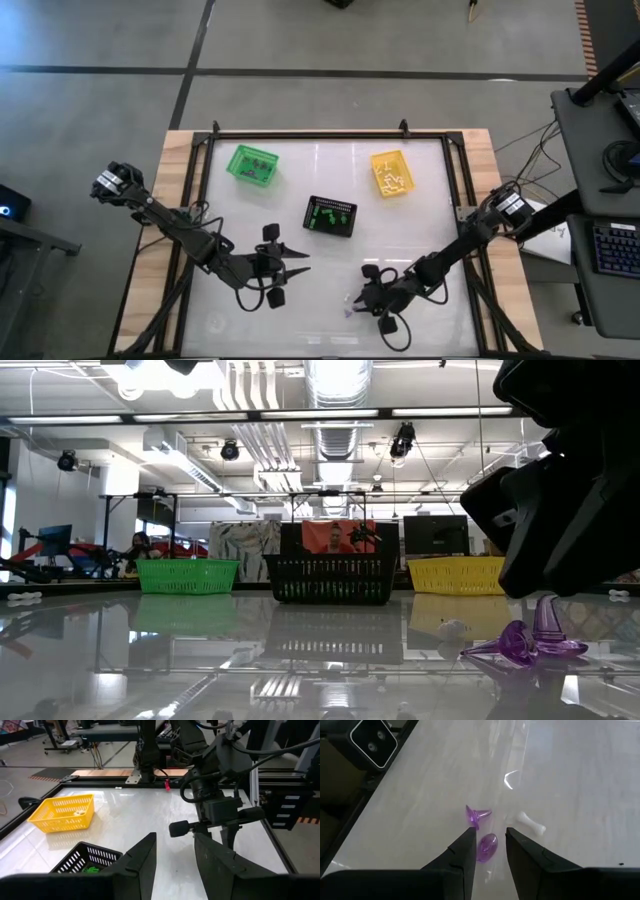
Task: Sort Halloween decoration
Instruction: Put the purple witch hat toy into the green bin
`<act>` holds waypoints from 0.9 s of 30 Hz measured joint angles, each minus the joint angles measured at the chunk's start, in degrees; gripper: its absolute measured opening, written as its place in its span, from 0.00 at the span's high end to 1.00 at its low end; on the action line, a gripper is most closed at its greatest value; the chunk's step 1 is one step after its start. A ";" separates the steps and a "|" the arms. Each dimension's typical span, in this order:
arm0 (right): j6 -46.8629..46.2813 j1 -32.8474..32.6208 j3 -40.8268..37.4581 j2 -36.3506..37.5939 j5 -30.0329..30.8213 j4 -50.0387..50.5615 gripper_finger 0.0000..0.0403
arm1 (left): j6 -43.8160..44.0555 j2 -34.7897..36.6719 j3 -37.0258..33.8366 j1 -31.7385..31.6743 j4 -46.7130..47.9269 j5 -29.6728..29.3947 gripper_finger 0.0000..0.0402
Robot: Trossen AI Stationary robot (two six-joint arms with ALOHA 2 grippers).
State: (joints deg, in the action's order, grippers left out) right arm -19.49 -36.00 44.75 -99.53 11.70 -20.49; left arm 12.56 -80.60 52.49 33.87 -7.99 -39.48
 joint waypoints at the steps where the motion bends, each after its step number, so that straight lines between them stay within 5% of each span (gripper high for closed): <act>1: 0.00 0.01 0.02 0.00 0.00 0.00 0.76 | 0.00 0.00 0.00 0.00 0.00 -0.03 0.71; 27: 0.04 -0.12 -0.02 -6.93 -1.14 -10.67 0.78 | 0.17 -0.04 0.00 0.00 0.05 -0.11 0.71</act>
State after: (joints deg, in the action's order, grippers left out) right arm -19.44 -36.12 44.73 -106.45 10.57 -31.16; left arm 12.73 -80.64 52.49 33.87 -7.94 -39.59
